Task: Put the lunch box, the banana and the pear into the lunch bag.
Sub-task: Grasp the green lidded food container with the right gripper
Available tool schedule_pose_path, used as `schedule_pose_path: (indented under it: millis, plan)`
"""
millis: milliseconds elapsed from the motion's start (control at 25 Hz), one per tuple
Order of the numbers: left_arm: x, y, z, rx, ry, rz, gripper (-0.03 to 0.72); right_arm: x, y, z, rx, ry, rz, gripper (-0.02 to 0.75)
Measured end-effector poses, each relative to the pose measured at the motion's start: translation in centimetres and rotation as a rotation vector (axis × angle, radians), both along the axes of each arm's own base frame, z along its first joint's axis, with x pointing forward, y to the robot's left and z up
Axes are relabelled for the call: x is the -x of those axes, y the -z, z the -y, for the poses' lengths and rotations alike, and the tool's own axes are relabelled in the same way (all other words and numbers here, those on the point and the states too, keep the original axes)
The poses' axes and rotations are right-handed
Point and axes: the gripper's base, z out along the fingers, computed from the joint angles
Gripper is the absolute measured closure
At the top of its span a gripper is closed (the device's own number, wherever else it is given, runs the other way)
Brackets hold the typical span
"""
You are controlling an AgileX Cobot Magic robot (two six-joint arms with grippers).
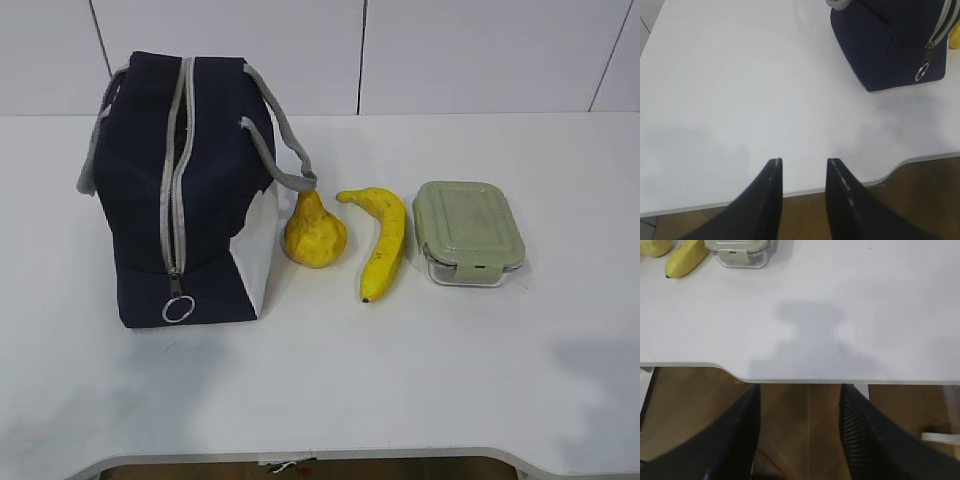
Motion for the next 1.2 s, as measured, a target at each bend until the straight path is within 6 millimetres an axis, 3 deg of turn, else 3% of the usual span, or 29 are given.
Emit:
schedule_pose_path:
  millis: [480, 800, 960, 1200]
  plan:
    - [0.0, 0.0, 0.0, 0.000, 0.000, 0.000, 0.454, -5.0, -0.3, -0.3, -0.047, 0.002, -0.237, 0.323]
    - [0.0, 0.0, 0.0, 0.000, 0.000, 0.000, 0.454, -9.6, -0.2, -1.0, -0.150, -0.012, -0.353, 0.323]
    - [0.0, 0.0, 0.0, 0.000, 0.000, 0.000, 0.454, -12.2, -1.6, -1.6, -0.207, -0.048, -0.371, 0.323]
    - [0.0, 0.0, 0.0, 0.000, 0.000, 0.000, 0.454, -17.5, -5.3, -2.0, -0.226, -0.112, -0.347, 0.323]
